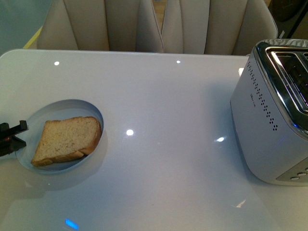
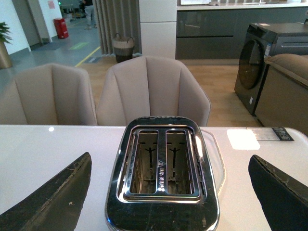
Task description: Left arm holds plate, right arm toasts bread
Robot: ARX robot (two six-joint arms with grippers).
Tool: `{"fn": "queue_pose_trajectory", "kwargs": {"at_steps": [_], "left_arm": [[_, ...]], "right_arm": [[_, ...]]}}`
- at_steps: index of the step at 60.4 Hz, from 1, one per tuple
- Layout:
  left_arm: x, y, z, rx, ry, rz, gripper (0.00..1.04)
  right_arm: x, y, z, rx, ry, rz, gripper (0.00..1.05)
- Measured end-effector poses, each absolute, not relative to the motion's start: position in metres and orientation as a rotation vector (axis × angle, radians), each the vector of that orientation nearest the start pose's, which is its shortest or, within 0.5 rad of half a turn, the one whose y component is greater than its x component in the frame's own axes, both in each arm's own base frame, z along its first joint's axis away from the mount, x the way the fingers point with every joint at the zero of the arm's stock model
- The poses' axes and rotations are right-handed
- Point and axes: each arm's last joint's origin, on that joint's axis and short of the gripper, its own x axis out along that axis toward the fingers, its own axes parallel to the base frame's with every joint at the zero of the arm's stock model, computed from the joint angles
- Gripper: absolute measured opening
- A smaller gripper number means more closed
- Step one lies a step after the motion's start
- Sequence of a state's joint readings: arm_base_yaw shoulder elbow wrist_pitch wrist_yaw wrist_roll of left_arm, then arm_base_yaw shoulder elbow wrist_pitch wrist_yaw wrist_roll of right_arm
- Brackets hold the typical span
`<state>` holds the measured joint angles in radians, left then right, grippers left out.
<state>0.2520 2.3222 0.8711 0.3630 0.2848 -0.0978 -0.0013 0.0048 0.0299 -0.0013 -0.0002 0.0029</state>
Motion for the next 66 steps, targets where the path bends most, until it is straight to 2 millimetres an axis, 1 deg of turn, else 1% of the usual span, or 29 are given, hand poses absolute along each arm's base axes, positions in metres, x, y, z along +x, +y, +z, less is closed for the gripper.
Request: {"fn": "queue_pose_trajectory", "kwargs": {"at_steps": [12,25,37,43,48,52,56,66], "left_arm": [[0.304,0.076,-0.017,-0.441,1.066,0.029,0.03],[0.29,0.082,0.006,-0.481,1.024,0.059,0.03],[0.276,0.081,0.038,-0.491,0.999,0.06,0.03],[0.271,0.078,0.064,-0.516,0.972,0.061,0.03],[0.268,0.072,0.088,-0.54,0.946,0.057,0.03],[0.267,0.062,0.107,-0.552,0.924,0.04,0.03],[0.267,0.046,0.126,-0.552,0.91,0.011,0.03],[0.272,0.017,0.154,-0.526,0.895,-0.054,0.03]], "right_arm": [[0.096,0.0,0.173,0.003,-0.024,-0.001,0.96],[0.096,0.0,0.173,0.003,-0.024,-0.001,0.96],[0.096,0.0,0.173,0.003,-0.024,-0.001,0.96],[0.096,0.0,0.173,0.003,-0.024,-0.001,0.96],[0.096,0.0,0.173,0.003,-0.024,-0.001,0.96],[0.096,0.0,0.173,0.003,-0.024,-0.001,0.96],[0.096,0.0,0.173,0.003,-0.024,-0.001,0.96],[0.096,0.0,0.173,0.003,-0.024,-0.001,0.96]]}}
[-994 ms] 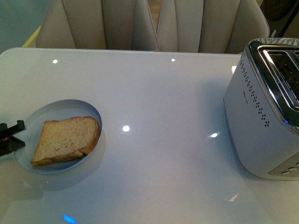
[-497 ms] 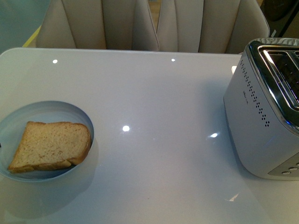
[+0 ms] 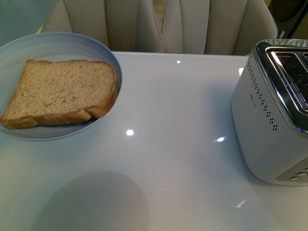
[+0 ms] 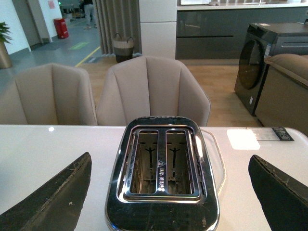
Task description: Left arm holds plate, right arm toasts bread
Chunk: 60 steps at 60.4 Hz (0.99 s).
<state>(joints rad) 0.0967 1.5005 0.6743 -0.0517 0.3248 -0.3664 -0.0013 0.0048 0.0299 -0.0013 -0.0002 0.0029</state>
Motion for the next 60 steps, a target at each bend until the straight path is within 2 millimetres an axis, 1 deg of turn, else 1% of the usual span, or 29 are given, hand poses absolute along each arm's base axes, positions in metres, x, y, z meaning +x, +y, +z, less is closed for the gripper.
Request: {"fn": "queue_pose_trajectory", "kwargs": {"at_steps": [14,29,38,49,60], "left_arm": [[0.278,-0.022,0.178,-0.498,0.881,-0.13,0.03],[0.274,-0.064,0.199,-0.495,0.869,-0.211,0.03],[0.269,-0.083,0.206,-0.506,0.877,-0.247,0.03],[0.263,-0.111,0.214,-0.536,0.892,-0.283,0.03],[0.259,-0.13,0.224,-0.541,0.894,-0.308,0.03]], "right_arm": [[0.096,0.0,0.173,0.003,-0.024,-0.001,0.96],[0.096,0.0,0.173,0.003,-0.024,-0.001,0.96],[0.096,0.0,0.173,0.003,-0.024,-0.001,0.96],[0.096,0.0,0.173,0.003,-0.024,-0.001,0.96],[0.096,0.0,0.173,0.003,-0.024,-0.001,0.96]]}}
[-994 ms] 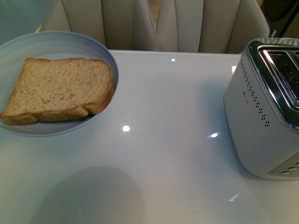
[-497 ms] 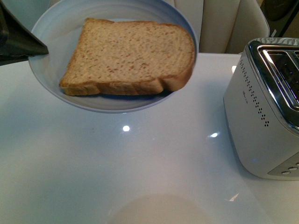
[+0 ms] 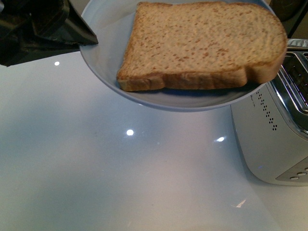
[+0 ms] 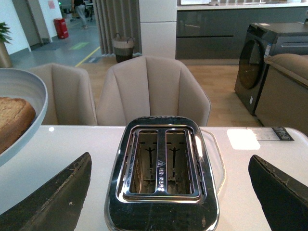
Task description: Left arm holds plate, right arm toasts bread
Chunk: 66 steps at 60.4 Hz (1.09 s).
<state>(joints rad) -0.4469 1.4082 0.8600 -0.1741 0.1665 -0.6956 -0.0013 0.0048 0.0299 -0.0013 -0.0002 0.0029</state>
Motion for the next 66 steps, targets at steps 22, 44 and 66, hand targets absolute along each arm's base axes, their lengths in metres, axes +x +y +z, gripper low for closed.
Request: {"fn": "queue_pose_trajectory", "kwargs": {"at_steps": [22,44,66], "left_arm": [[0.252,-0.157,0.235,-0.543,0.908,-0.359,0.03],[0.249,-0.166,0.241,-0.552,0.907,-0.377,0.03],[0.249,-0.167,0.243,-0.556,0.903,-0.384,0.03]], "right_arm": [[0.096,0.0,0.173,0.003,-0.024,-0.001,0.96],[0.096,0.0,0.173,0.003,-0.024,-0.001,0.96],[0.096,0.0,0.173,0.003,-0.024,-0.001,0.96]]}}
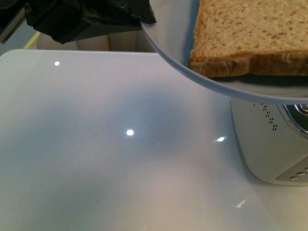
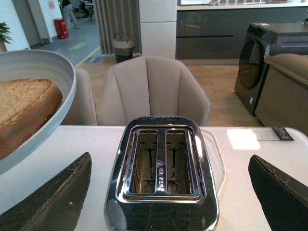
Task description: Left arm holds plate, right arm toasts bread
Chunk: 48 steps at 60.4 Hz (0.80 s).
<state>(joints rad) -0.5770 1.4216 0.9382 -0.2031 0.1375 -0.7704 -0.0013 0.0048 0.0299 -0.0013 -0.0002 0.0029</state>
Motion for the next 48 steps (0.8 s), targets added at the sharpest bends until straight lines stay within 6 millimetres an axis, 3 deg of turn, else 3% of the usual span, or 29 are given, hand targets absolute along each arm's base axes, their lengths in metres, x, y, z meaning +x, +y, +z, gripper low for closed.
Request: {"fn": "queue_pose_trajectory", "kwargs": {"at_steps": [48], "left_arm": [[0.2492,-0.1673,0.2427,-0.557,0.904,-0.384,0.03]], "right_arm": [[0.0961,-0.0001,0.1732,0.003,-0.024,-0.001,0.96]]}}
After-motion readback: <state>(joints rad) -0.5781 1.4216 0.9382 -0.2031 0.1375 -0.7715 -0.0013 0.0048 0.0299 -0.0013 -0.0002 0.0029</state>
